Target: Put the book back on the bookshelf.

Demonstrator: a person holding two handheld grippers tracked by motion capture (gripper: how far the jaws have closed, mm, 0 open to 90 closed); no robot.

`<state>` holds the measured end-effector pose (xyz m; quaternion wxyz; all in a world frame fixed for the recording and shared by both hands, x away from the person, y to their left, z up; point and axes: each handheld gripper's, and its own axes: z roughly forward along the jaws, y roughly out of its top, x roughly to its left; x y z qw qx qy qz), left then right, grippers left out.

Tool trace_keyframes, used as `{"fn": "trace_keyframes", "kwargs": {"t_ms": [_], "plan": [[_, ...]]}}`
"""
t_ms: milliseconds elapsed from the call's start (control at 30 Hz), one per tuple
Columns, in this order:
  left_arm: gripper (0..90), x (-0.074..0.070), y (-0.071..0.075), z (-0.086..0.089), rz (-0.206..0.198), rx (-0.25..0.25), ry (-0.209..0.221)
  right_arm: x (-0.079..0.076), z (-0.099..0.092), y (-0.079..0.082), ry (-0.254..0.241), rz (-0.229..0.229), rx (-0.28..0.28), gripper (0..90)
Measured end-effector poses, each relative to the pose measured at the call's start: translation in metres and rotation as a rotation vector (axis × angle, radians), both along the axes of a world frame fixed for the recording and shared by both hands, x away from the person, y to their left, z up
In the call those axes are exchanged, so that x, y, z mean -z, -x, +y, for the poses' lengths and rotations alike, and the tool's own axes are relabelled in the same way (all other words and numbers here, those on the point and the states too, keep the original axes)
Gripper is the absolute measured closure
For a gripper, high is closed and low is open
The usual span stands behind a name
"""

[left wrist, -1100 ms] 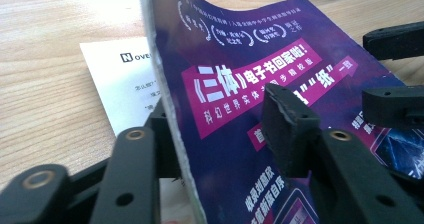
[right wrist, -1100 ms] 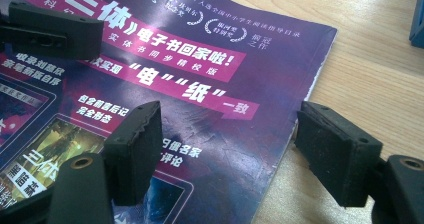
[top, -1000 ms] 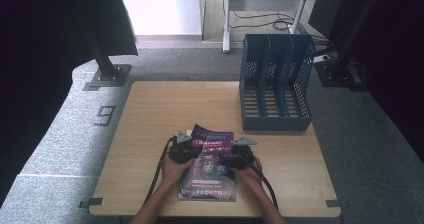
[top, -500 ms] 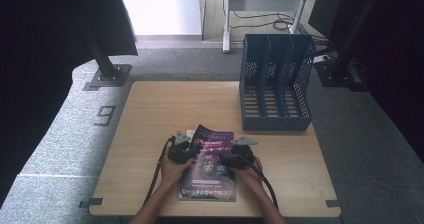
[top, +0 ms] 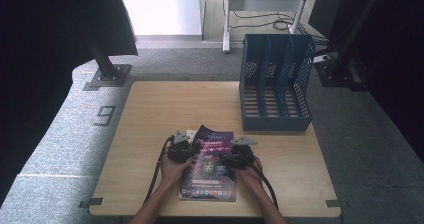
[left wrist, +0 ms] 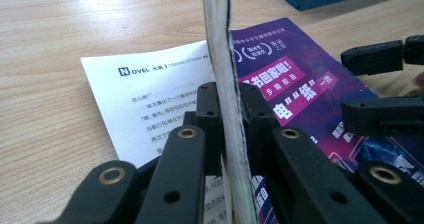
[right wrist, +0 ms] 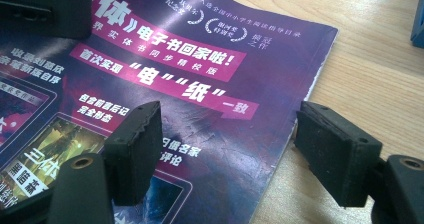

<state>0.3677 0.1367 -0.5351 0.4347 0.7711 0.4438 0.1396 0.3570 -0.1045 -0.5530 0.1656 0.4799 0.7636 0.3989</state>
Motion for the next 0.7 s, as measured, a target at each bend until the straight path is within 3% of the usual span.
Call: {"fn": "trace_keyframes", "kwargs": {"t_ms": [200,533,700], "plan": [[86.3,-0.006,0.003,0.001,-0.016,0.023,0.044,0.000,-0.001,0.000,-0.003,0.002,-0.004,27.2],[87.4,-0.019,0.006,-0.001,-0.035,0.065,0.068,-0.001,-0.005,-0.002,-0.017,0.016,-0.004,27.2],[87.5,-0.026,0.010,-0.003,-0.064,0.084,0.083,-0.002,-0.012,-0.004,-0.036,0.023,0.017,27.1]]}}
